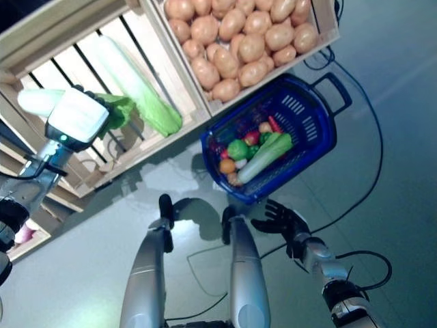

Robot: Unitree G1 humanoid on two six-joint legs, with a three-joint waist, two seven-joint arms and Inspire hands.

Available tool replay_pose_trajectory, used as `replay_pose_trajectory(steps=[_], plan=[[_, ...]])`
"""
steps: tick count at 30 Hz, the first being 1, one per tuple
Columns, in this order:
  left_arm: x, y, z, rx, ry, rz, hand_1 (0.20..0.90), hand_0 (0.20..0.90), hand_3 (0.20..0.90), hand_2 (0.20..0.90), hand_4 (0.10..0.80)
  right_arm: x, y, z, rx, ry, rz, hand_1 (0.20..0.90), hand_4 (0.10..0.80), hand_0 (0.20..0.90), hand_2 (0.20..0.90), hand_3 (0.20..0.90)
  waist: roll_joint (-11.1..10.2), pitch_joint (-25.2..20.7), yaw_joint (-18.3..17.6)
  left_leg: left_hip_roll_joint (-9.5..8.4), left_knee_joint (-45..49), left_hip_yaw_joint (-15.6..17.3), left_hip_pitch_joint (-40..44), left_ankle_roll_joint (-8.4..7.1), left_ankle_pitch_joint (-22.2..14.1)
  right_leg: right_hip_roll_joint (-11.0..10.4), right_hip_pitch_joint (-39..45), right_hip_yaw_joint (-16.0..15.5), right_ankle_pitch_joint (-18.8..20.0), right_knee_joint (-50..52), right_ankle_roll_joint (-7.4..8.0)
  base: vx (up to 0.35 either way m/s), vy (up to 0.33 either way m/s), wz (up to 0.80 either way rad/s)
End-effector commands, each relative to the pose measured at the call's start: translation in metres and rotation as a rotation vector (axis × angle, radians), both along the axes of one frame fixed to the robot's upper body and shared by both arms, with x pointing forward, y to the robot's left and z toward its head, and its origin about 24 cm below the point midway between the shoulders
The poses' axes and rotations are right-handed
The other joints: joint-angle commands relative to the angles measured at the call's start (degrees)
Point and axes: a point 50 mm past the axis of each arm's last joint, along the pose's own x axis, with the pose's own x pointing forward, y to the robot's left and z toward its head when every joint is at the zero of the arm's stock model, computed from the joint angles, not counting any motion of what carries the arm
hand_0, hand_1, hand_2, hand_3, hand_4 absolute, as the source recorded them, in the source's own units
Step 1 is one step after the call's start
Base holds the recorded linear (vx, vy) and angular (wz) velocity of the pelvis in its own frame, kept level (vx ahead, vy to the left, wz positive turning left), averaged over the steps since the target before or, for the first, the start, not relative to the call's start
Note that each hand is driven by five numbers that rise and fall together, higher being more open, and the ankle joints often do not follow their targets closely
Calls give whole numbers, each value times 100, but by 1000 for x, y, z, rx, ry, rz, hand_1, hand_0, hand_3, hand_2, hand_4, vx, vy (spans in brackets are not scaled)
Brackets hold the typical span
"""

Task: Put vegetables into the basket

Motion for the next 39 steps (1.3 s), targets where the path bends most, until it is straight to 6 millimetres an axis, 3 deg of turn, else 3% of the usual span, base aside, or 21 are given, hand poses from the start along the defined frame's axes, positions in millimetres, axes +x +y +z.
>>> replay_pose_trajectory(steps=[1, 5, 10, 12, 15, 19, 20, 27, 35, 39], plan=[[-10, 5, 49, -177, -325, -73, 300, 300, 300, 300, 400, -3, -2, 6, -5, -85, -48, 900, 800, 900, 900, 900, -53, -182, 142, -143, 478, 204, 409, 45, -903, -156, 786, 62, 926, -1384, 239, 104, -32, 6], [-17, -3, 30, -329, -341, -130, 300, 300, 300, 300, 400, -13, 4, -5, 10, -65, -75, 900, 800, 900, 900, 900, -71, -423, 278, -279, -15, 88, 884, 75, -785, -244, 1334, -143, 1054, -1967, 280, 104, -42, 3], [-30, -11, 2, -712, -306, -213, 300, 300, 300, 300, 400, -26, 14, -16, 33, -63, -91, 900, 800, 900, 900, 900, -50, -726, 411, -374, -781, 9, 1514, 74, -565, -256, 2072, -393, 1259, -2794, 339, 124, -41, 7], [-37, -24, -14, -923, -240, -302, 300, 300, 300, 300, 400, -32, 20, -19, 44, -79, -87, 900, 800, 900, 900, 900, -48, -857, 478, -382, -1182, -18, 1896, 72, -497, -269, 2505, -528, 1337, -3195, 385, 175, -55, 7], [-43, -37, -21, -1067, -180, -375, 300, 300, 300, 300, 400, -35, 26, -19, 57, -92, -90, 900, 800, 900, 900, 900, -37, -992, 509, -400, -1467, -42, 2121, 77, -423, -262, 2765, -621, 1422, -3471, 418, 118, -31, 12], [-56, -55, -37, -1439, 28, -542, 300, 300, 300, 300, 400, -40, 38, -13, 104, -151, -66, 900, 800, 900, 900, 900, -20, -1330, 590, -401, -2127, -27, 2664, 105, -307, -251, 3331, -812, 1573, -4028, 515, 140, -34, 9], [-57, -57, -38, -1458, 40, -554, 300, 300, 300, 300, 400, -40, 39, -12, 108, -157, -66, 900, 800, 900, 900, 900, -17, -1349, 595, -396, -2180, -19, 2701, 109, -290, -253, 3369, -830, 1586, -4058, 524, 85, -29, 12], [-70, -78, -58, -1864, 353, -758, 300, 300, 300, 300, 400, -40, 52, 14, 228, -310, 15, 900, 800, 900, 900, 900, -19, -1784, 642, -326, -2459, 57, 3204, 199, -277, -241, 3819, -997, 1621, -4211, 563, 105, -45, 9], [-71, -90, -80, -2113, 581, -815, 300, 300, 300, 300, 400, -27, 62, 58, 332, -512, 144, 900, 800, 900, 900, 900, -33, -2083, 642, -296, -2664, 133, 3640, 246, -354, -234, 4146, -934, 1692, -4432, 603, 76, -21, 1], [-71, -92, -85, -2157, 646, -794, 300, 300, 300, 300, 400, -20, 60, 94, 327, -628, 251, 900, 800, 900, 900, 900, -65, -2210, 634, -288, -2714, 164, 3782, 252, -402, -241, 4269, -853, 1758, -4589, 639, 57, -21, 0]])
